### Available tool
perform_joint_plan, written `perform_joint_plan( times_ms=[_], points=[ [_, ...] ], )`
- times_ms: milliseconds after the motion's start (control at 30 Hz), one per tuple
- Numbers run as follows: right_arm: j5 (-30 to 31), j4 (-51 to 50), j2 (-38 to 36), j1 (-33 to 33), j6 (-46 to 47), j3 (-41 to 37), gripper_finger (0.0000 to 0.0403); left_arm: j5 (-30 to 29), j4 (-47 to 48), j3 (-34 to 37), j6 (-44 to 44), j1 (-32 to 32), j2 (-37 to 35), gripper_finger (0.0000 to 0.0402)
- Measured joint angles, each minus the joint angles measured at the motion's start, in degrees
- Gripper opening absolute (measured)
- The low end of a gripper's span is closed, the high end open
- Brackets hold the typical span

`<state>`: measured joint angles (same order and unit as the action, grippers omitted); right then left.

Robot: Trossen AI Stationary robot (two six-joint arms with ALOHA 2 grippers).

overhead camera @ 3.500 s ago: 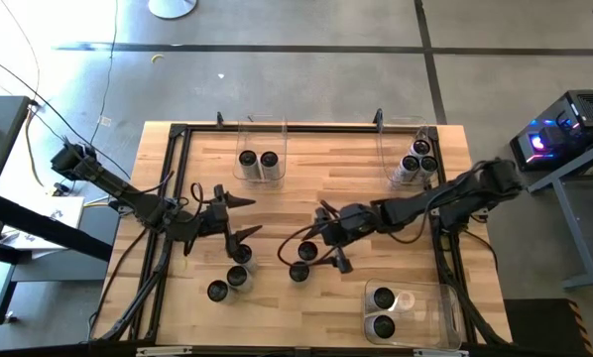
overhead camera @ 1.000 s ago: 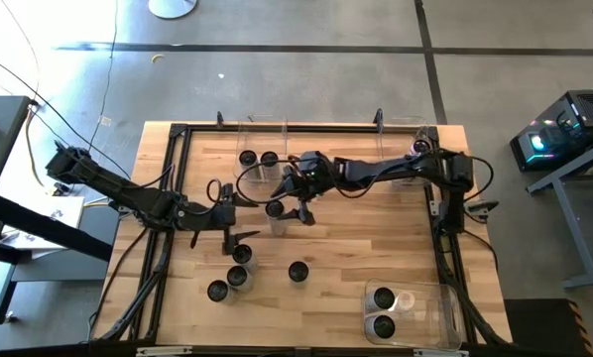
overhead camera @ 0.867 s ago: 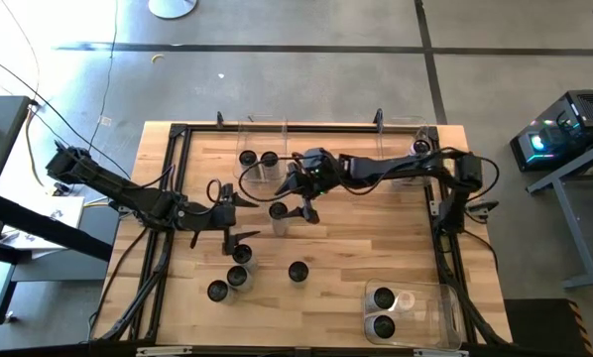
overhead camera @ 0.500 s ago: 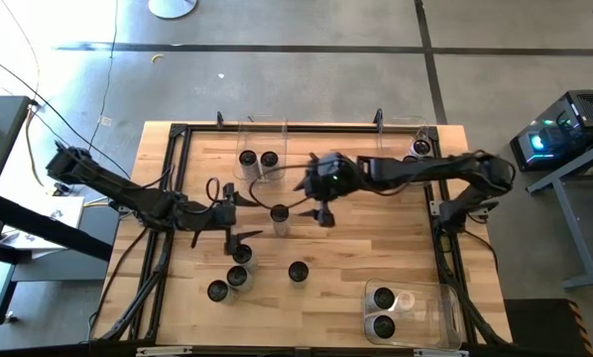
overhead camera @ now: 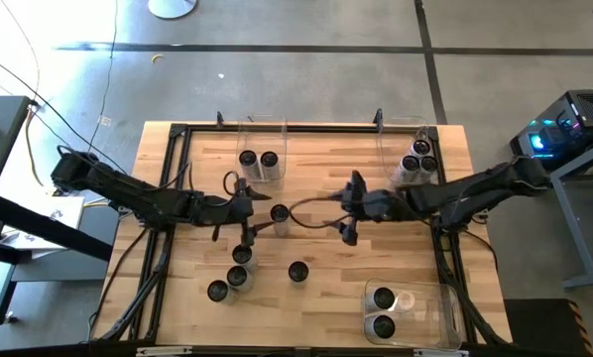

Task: Sort soda cans
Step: Put the white/yellow soda can into the top left transparent bin

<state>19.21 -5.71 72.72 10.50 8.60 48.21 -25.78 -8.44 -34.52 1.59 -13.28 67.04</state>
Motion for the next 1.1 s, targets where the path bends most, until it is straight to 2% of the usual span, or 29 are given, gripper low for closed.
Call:
perform_joint_plan(
  times_ms=[100,233,567,967,1100],
  points=[
    [3.4,5.4,-0.4,1.9,2.6,-4.6,0.0342,0.0,-0.9,0.0,-2.5,1.2,1.7,0.0324],
    [5.0,12.2,-0.4,3.1,5.1,-9.1,0.0342,1.1,-2.2,0.0,-3.7,3.0,3.3,0.0324],
    [5.2,15.2,-0.4,3.1,4.5,-10.5,0.0342,13.5,-5.1,-0.1,0.2,6.6,5.7,0.0324],
    [5.2,16.2,-0.4,3.1,4.6,-10.5,0.0342,12.2,-4.3,-1.1,-0.7,6.2,1.8,0.0324],
    [5.1,16.2,-0.4,3.1,4.6,-10.5,0.0342,6.4,1.7,-2.4,-0.8,2.4,-0.4,0.0324]
  ],
)
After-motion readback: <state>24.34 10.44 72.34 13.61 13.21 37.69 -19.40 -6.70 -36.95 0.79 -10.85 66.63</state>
